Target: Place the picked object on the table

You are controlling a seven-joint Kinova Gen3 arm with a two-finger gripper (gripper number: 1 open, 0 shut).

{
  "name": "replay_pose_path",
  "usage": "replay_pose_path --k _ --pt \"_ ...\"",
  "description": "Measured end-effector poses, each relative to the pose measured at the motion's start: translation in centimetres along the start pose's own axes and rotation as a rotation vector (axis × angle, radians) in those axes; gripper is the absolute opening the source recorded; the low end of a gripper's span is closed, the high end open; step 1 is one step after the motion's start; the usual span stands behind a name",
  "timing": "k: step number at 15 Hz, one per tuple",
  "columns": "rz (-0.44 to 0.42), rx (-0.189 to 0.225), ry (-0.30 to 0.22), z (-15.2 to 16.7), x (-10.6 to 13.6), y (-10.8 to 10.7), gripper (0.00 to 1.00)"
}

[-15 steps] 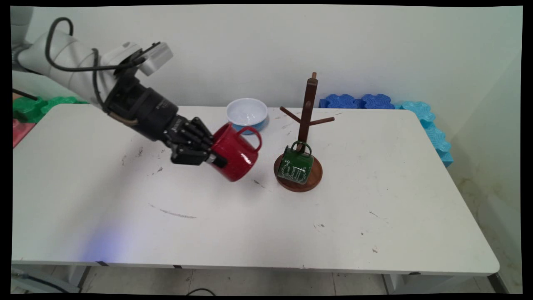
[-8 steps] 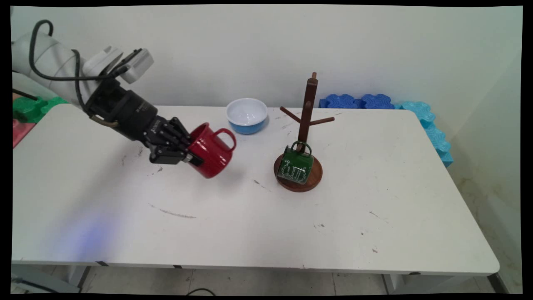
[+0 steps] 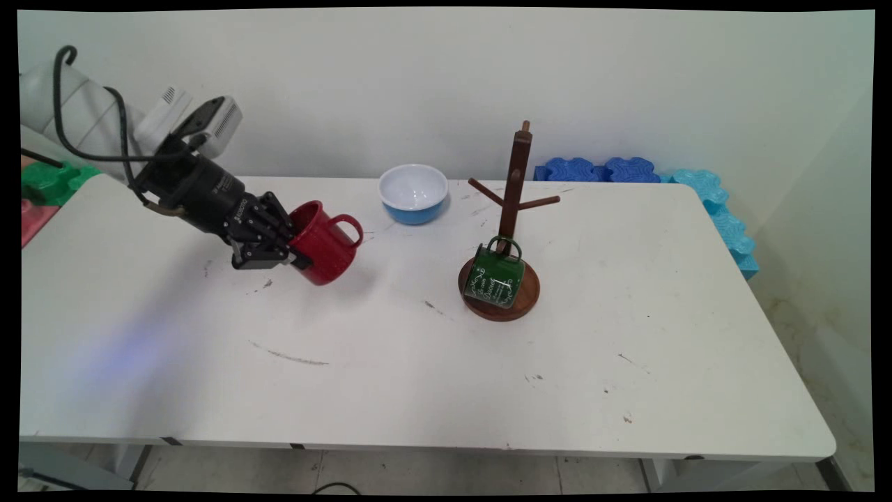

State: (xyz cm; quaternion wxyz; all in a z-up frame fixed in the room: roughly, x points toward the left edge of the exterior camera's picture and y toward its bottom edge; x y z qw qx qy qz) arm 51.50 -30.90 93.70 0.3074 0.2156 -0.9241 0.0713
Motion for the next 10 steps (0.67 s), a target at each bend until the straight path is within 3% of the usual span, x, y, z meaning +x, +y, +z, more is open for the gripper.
replay_pose_path --k 10 --pt "0.127 0.117 -0.118 3.4 -0.8 -1.9 0.00"
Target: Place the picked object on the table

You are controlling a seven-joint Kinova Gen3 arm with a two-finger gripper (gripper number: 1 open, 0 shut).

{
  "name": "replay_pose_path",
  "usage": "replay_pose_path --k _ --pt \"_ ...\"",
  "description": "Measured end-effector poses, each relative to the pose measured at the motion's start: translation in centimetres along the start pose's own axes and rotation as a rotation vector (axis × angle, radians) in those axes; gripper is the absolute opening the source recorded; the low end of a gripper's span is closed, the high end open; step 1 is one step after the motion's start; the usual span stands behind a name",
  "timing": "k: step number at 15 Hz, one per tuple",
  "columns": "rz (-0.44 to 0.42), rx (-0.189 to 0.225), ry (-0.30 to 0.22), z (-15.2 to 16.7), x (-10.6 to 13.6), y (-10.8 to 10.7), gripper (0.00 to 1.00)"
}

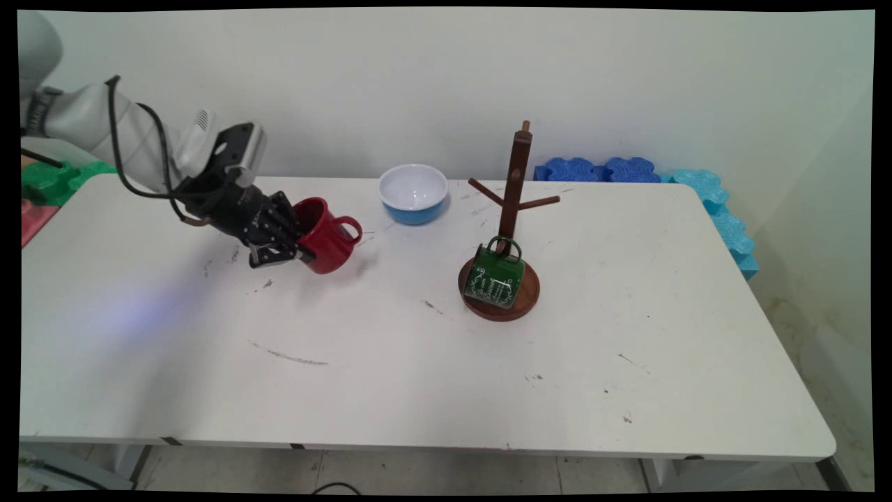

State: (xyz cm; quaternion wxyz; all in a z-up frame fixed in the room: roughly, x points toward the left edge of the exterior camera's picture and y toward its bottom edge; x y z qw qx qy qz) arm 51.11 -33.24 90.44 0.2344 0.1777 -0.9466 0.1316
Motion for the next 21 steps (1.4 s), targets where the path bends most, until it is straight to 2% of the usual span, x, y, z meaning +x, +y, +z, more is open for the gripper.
replay_pose_path --k 8,21 --pt "0.092 0.041 -0.053 3.1 0.5 -0.9 0.00" --pt "0.186 0.057 -0.107 7.7 1.8 -2.4 0.00"
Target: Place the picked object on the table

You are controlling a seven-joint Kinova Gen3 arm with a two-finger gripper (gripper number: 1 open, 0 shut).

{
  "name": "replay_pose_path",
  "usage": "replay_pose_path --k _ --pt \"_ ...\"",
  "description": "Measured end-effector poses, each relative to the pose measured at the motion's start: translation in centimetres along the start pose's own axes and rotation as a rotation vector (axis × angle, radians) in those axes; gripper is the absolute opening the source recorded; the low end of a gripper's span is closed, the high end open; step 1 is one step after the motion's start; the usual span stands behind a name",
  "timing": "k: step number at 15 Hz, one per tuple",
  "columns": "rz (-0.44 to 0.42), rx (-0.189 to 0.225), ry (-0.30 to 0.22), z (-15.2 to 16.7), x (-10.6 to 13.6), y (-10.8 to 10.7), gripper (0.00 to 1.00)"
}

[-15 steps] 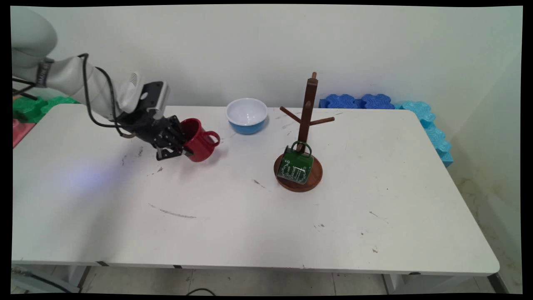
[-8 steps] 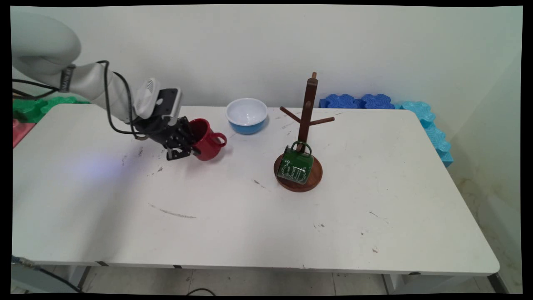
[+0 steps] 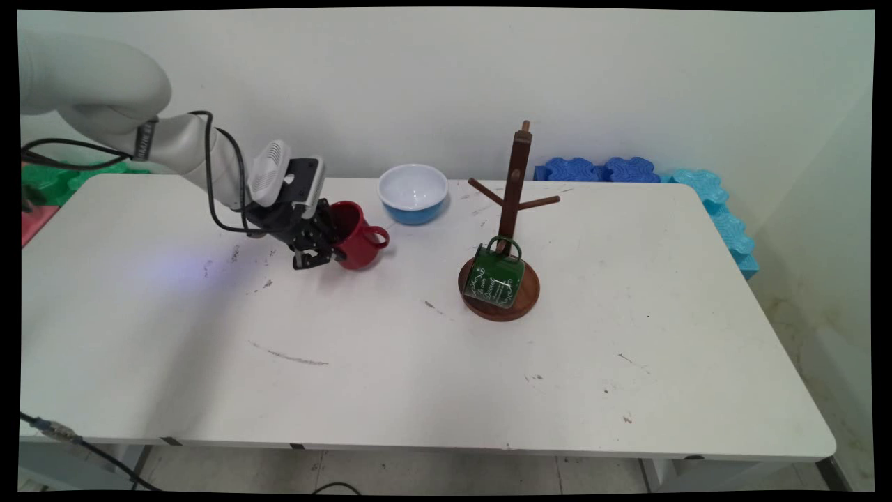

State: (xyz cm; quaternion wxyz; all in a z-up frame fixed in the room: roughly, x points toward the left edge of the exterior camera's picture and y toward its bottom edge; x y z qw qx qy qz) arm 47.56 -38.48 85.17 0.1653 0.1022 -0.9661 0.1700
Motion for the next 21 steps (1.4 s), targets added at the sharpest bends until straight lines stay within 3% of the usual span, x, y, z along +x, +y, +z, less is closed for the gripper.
replay_pose_path --k 11,12,21 --pt "0.037 -0.006 -0.020 1.6 0.6 -0.4 0.00" --pt "0.040 -0.005 -0.020 1.7 0.6 -0.5 1.00" --pt "0.064 0.002 -0.021 2.0 0.8 -0.9 1.00"
